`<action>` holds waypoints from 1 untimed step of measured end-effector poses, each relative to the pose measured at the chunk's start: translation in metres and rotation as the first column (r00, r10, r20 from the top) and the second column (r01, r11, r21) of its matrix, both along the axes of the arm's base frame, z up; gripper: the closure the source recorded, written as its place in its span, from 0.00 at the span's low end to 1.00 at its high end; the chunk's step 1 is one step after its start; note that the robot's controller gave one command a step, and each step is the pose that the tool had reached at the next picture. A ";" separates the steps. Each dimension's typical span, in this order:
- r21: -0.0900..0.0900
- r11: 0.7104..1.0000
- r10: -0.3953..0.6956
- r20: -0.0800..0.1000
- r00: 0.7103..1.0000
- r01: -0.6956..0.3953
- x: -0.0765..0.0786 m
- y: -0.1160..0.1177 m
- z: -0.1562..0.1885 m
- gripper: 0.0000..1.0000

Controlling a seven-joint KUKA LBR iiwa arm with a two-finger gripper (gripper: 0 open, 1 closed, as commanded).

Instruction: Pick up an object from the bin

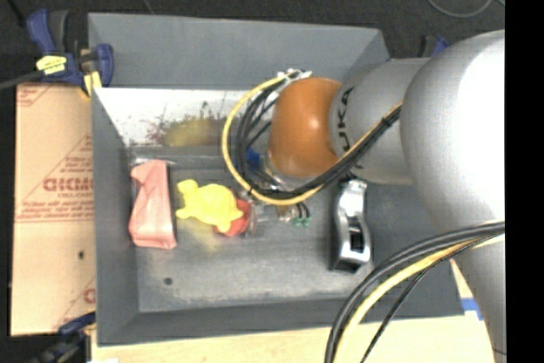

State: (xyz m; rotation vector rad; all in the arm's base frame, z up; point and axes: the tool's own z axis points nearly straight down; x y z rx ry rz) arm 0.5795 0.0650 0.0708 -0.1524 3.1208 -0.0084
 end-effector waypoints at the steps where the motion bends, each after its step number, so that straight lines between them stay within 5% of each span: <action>1: 0.000 1.000 0.001 0.000 1.000 -0.001 0.000 0.000 0.000 1.00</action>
Offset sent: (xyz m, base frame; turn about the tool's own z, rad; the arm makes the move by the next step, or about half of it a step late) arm -0.0005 -0.0163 0.1630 -0.0670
